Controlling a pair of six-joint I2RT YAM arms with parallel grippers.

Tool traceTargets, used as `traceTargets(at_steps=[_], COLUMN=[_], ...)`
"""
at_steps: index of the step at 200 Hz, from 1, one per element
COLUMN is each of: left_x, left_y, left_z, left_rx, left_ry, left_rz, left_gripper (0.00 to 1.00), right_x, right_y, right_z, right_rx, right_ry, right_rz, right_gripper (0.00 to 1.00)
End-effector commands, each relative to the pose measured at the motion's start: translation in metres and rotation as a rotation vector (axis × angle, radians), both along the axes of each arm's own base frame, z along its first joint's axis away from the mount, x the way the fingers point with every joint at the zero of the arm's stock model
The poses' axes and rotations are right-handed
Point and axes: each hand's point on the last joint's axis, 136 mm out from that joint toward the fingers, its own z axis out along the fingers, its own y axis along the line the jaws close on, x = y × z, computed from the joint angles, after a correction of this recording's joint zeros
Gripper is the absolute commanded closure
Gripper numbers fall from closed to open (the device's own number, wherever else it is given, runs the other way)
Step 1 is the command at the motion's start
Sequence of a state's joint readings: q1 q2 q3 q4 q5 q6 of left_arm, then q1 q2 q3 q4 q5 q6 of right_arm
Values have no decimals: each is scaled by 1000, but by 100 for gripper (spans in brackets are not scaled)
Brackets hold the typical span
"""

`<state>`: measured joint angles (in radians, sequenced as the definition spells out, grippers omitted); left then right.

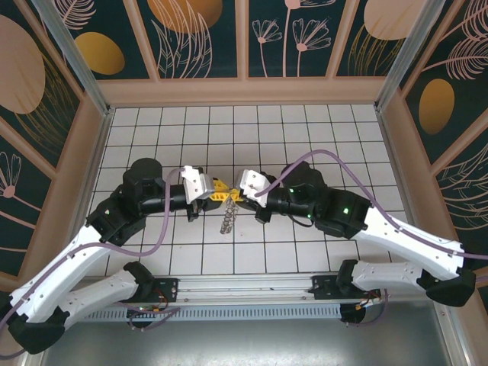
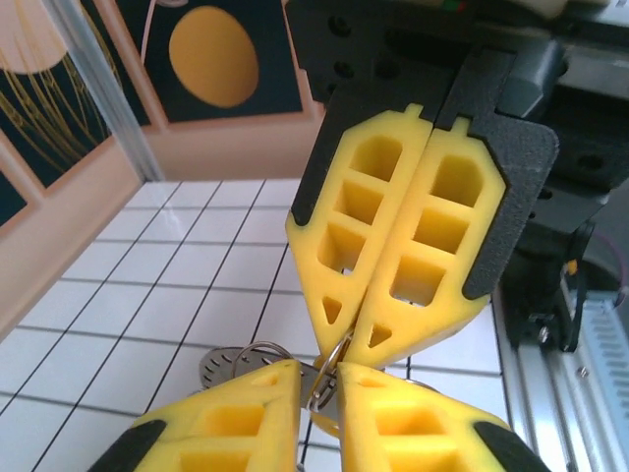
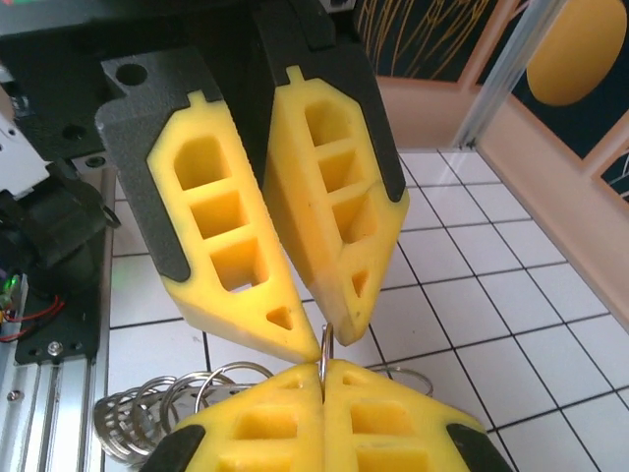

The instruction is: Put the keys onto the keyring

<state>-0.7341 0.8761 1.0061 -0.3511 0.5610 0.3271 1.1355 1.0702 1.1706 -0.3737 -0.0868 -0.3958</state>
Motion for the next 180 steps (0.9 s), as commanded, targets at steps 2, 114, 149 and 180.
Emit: traceTargets(at_steps=[2,114,149,180], left_x=[1,-31,-42,-43], left_y=[3,-4,0,0], left_z=[-10,36,52,51], left_rx=[84,-236,-315,-323], left_ry=[-18,-38,-48,-41], left_rz=[0,-140,-179,-183], left_gripper=[85,100,100,100], right_x=[3,-6,-9,-8], right_y=[1,-6,-11,-10], right_z=[15,19,22,20], right_rx=[-2,97,144,144], right_ry=[-49,-15,-10,-7], right_rz=[6,16,13,12], right_gripper=[100,87,85,86])
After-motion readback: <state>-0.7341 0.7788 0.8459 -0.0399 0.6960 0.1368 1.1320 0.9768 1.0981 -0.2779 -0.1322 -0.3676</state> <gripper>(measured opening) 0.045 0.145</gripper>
